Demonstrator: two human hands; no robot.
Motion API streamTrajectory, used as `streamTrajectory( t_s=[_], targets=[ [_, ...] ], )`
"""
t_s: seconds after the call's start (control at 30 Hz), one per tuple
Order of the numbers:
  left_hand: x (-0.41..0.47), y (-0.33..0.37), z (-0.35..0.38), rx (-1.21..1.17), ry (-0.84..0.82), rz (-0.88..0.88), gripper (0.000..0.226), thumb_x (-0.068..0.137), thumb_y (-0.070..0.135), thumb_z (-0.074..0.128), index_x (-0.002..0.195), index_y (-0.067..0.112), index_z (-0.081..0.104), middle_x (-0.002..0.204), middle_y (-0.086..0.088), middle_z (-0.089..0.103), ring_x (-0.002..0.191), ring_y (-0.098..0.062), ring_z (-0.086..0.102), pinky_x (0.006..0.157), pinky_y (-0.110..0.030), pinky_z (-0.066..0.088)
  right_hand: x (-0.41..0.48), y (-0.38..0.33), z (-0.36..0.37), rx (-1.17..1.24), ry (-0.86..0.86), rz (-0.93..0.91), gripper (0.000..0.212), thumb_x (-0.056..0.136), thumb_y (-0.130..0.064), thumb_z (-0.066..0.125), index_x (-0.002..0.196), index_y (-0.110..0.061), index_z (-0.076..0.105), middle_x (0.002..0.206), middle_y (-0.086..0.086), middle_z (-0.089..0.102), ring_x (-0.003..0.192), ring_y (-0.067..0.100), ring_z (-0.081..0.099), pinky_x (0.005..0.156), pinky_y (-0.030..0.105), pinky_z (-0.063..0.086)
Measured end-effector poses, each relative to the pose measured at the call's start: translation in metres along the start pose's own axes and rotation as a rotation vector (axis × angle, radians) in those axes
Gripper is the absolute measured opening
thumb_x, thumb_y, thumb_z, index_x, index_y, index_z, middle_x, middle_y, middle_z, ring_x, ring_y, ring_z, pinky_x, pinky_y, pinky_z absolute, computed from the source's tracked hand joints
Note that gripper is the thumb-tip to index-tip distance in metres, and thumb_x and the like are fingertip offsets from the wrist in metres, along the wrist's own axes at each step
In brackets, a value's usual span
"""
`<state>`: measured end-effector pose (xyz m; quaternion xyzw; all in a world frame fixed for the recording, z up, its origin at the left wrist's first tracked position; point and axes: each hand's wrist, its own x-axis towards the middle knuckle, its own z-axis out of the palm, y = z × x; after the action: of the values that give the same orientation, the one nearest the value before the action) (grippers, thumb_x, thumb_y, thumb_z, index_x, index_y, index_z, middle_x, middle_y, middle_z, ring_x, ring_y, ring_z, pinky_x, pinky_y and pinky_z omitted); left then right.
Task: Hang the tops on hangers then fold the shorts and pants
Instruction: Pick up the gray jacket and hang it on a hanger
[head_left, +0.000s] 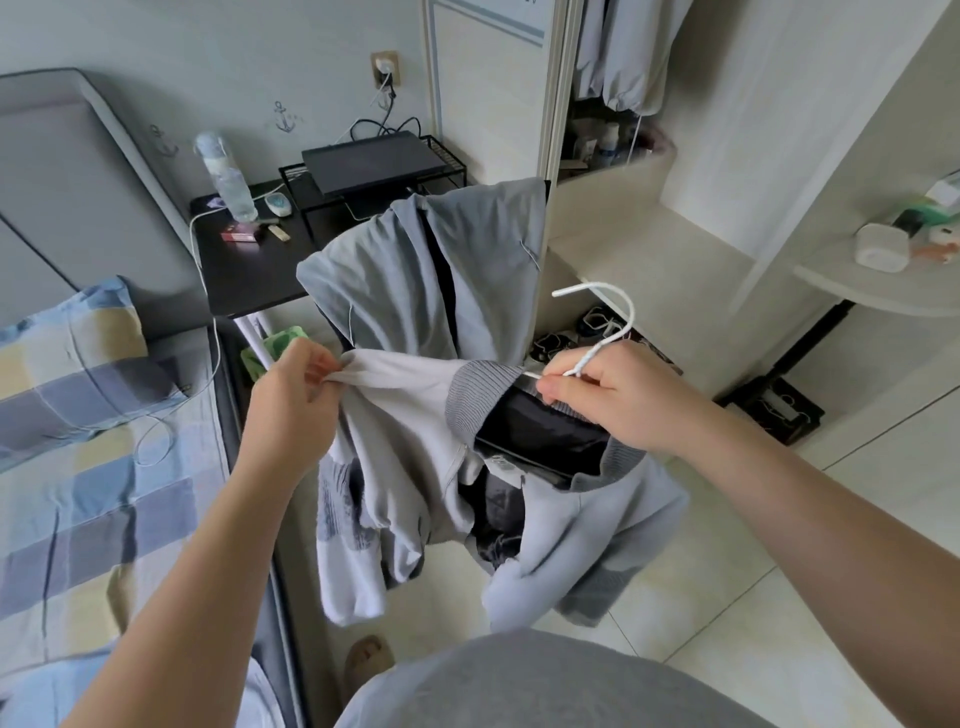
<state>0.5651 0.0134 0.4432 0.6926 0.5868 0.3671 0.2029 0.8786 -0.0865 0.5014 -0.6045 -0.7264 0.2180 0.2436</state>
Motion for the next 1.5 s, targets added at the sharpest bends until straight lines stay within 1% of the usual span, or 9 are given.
streamTrajectory(
  t_s=[0.27, 0.5, 0.77, 0.93, 1.03, 1.17, 1.27, 1.4, 1.5],
  targets=[
    [0.005, 0.004, -0.012, -0.120, 0.075, 0.015, 0.034, 0.094, 0.005, 0.051, 0.092, 0.037, 0.064, 0.095, 0.007, 0.068, 0.084, -0.014, 0.063, 0.071, -0.026, 0.044, 0.005, -0.002, 0.005, 0.099, -0.093, -0.013, 0.027, 0.099, -0.035, 0.056, 0.074, -0.028, 0.065, 0.054, 0.000, 0.047, 0.051, 0.007, 0.040, 0.056, 0.033, 0.034],
    [0.010, 0.020, -0.019, -0.130, 0.134, 0.046, 0.036, 0.096, 0.004, 0.042, 0.089, 0.031, 0.064, 0.082, 0.008, 0.065, 0.065, 0.003, 0.056, 0.056, -0.005, 0.039, 0.006, 0.002, 0.006, -0.049, -0.110, 0.019, 0.030, 0.098, -0.040, 0.055, 0.070, -0.031, 0.060, 0.053, -0.008, 0.049, 0.053, 0.009, 0.046, 0.059, 0.033, 0.040],
    [-0.005, 0.050, -0.010, -0.024, -0.523, 0.329, 0.017, 0.089, 0.027, 0.074, 0.105, 0.033, 0.073, 0.103, 0.021, 0.070, 0.099, 0.003, 0.064, 0.086, -0.012, 0.047, 0.004, -0.003, 0.019, 0.069, -0.018, 0.008, 0.035, 0.095, -0.045, 0.054, 0.069, -0.024, 0.064, 0.041, -0.010, 0.040, 0.041, 0.009, 0.037, 0.047, 0.020, 0.029],
    [-0.021, 0.053, 0.015, -0.083, -0.410, 0.403, 0.014, 0.095, 0.009, 0.066, 0.105, 0.014, 0.073, 0.088, 0.008, 0.065, 0.085, -0.009, 0.060, 0.078, -0.023, 0.047, 0.008, 0.001, 0.018, 0.167, 0.007, 0.003, 0.032, 0.088, -0.053, 0.056, 0.075, -0.027, 0.069, 0.047, -0.008, 0.046, 0.045, 0.009, 0.035, 0.050, 0.025, 0.029],
    [-0.024, 0.050, 0.016, -0.129, -0.343, 0.409, 0.013, 0.096, 0.005, 0.063, 0.101, 0.012, 0.072, 0.080, 0.005, 0.057, 0.078, -0.014, 0.055, 0.071, -0.022, 0.041, 0.007, 0.009, 0.018, 0.330, 0.105, 0.015, 0.005, 0.082, -0.039, 0.072, 0.086, -0.036, 0.071, 0.082, -0.002, 0.069, 0.071, 0.018, 0.059, 0.065, 0.021, 0.043],
    [-0.018, 0.043, 0.007, -0.179, -0.265, 0.378, 0.016, 0.095, 0.003, 0.063, 0.099, 0.016, 0.072, 0.081, -0.002, 0.058, 0.079, -0.013, 0.054, 0.074, -0.024, 0.043, -0.006, 0.038, 0.008, 0.382, -0.011, 0.134, 0.042, 0.076, -0.039, 0.075, 0.112, -0.050, 0.058, 0.113, -0.015, 0.065, 0.101, -0.004, 0.061, 0.084, 0.011, 0.046],
    [-0.011, 0.035, -0.003, -0.192, -0.217, 0.369, 0.025, 0.095, 0.002, 0.063, 0.098, 0.026, 0.069, 0.083, -0.003, 0.059, 0.082, -0.012, 0.055, 0.074, -0.021, 0.042, -0.023, 0.075, 0.007, 0.279, -0.200, 0.313, 0.026, 0.082, -0.033, 0.079, 0.105, -0.038, 0.066, 0.105, -0.015, 0.072, 0.102, 0.001, 0.066, 0.089, 0.022, 0.049],
    [-0.006, 0.025, -0.010, -0.222, -0.191, 0.328, 0.032, 0.094, 0.006, 0.063, 0.095, 0.037, 0.069, 0.087, -0.001, 0.062, 0.086, -0.015, 0.058, 0.077, -0.016, 0.043, -0.033, 0.102, 0.010, 0.140, -0.235, 0.362, 0.025, 0.090, -0.024, 0.073, 0.084, -0.002, 0.062, 0.072, -0.002, 0.053, 0.070, 0.011, 0.048, 0.063, 0.030, 0.037],
    [-0.005, 0.019, -0.011, -0.202, -0.181, 0.321, 0.021, 0.093, 0.019, 0.060, 0.093, 0.038, 0.067, 0.085, 0.003, 0.059, 0.085, -0.014, 0.056, 0.077, -0.019, 0.041, -0.032, 0.101, 0.008, 0.159, -0.309, 0.378, 0.019, 0.092, -0.020, 0.070, 0.098, -0.002, 0.068, 0.087, 0.021, 0.067, 0.078, 0.022, 0.062, 0.072, 0.034, 0.046]
  ],
)
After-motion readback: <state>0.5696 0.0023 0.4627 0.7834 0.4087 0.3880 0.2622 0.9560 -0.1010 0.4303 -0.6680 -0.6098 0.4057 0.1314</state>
